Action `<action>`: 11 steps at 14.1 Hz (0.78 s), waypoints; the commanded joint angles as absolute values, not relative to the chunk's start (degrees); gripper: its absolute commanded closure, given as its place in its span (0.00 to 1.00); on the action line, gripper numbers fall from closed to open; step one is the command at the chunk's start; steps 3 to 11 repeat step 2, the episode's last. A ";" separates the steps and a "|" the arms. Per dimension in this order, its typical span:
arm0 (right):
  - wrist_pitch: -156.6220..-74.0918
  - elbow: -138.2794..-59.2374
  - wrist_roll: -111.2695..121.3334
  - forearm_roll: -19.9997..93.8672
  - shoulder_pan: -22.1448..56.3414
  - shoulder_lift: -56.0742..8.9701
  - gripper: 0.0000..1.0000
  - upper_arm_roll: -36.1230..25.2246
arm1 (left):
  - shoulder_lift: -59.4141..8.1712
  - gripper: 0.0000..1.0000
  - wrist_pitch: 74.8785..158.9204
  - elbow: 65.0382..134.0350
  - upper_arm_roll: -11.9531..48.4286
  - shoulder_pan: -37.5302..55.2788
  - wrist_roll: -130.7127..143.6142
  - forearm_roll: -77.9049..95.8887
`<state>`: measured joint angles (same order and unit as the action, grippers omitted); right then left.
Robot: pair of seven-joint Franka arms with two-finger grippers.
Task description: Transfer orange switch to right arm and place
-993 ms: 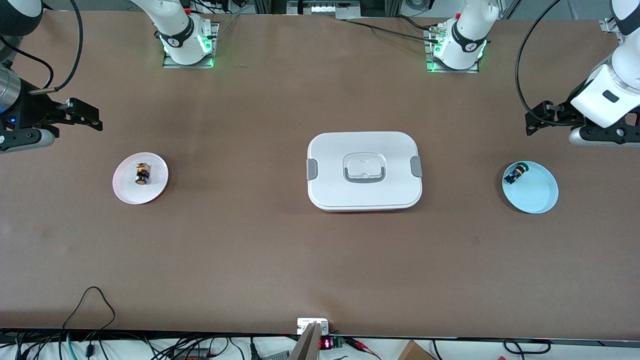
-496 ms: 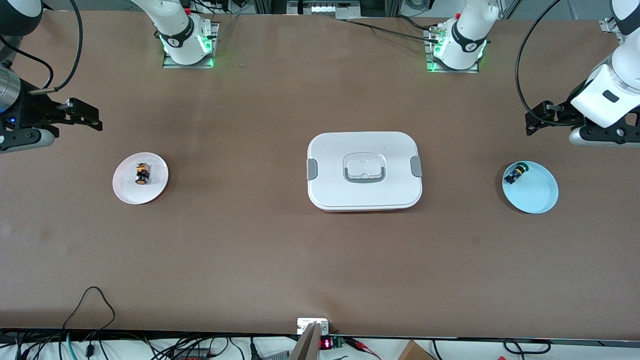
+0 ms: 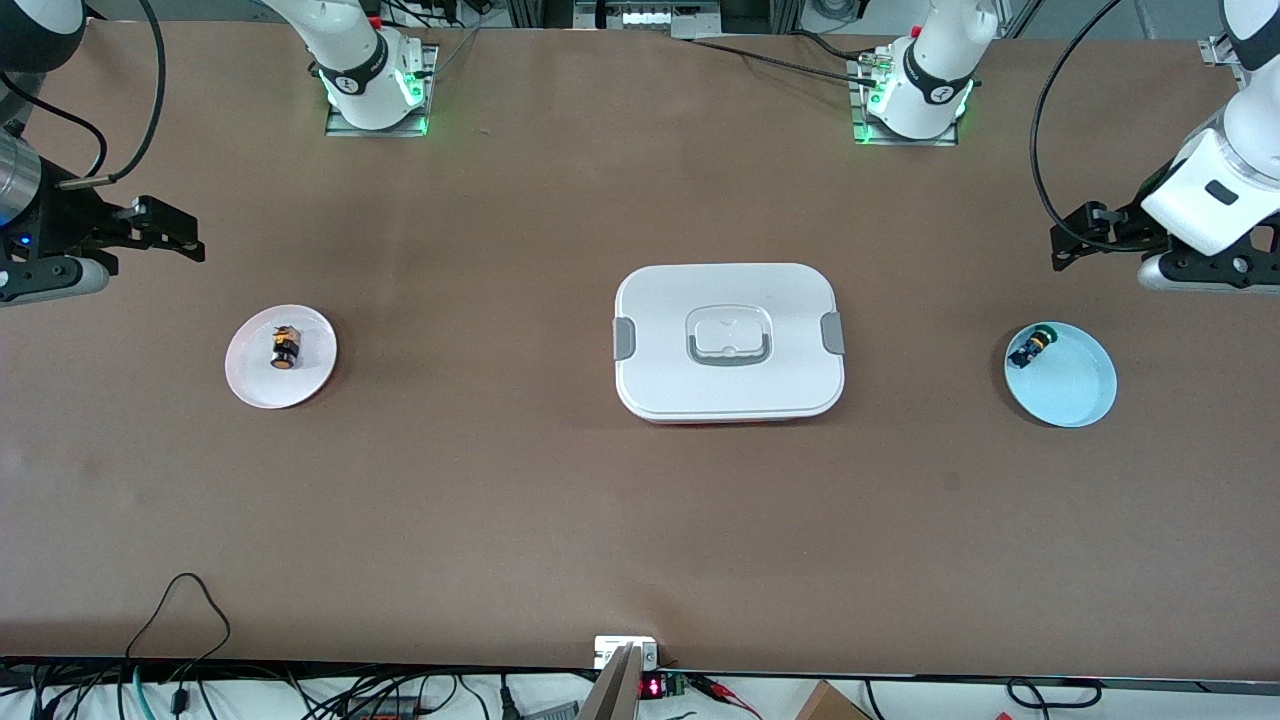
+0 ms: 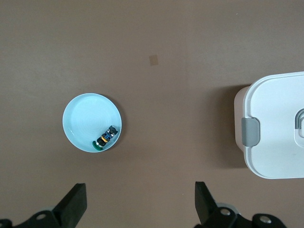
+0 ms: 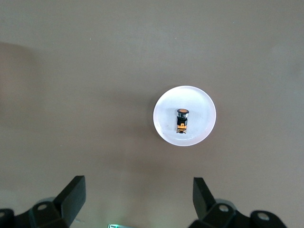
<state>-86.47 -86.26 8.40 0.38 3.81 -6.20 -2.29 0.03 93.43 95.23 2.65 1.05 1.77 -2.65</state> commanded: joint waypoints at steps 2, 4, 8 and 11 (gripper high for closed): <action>-85.34 -85.17 8.09 1.05 3.60 -6.24 0.00 -2.20 | -0.97 0.00 92.02 93.16 2.55 1.41 2.02 -2.29; -85.34 -85.17 8.09 1.05 3.60 -6.24 0.00 -2.20 | -0.97 0.00 92.02 93.16 2.55 1.41 2.02 -2.29; -85.34 -85.17 8.09 1.05 3.60 -6.24 0.00 -2.20 | -0.97 0.00 92.02 93.16 2.55 1.41 2.02 -2.29; -85.34 -85.17 8.09 1.05 3.60 -6.24 0.00 -2.20 | -0.97 0.00 92.02 93.16 2.55 1.41 2.02 -2.29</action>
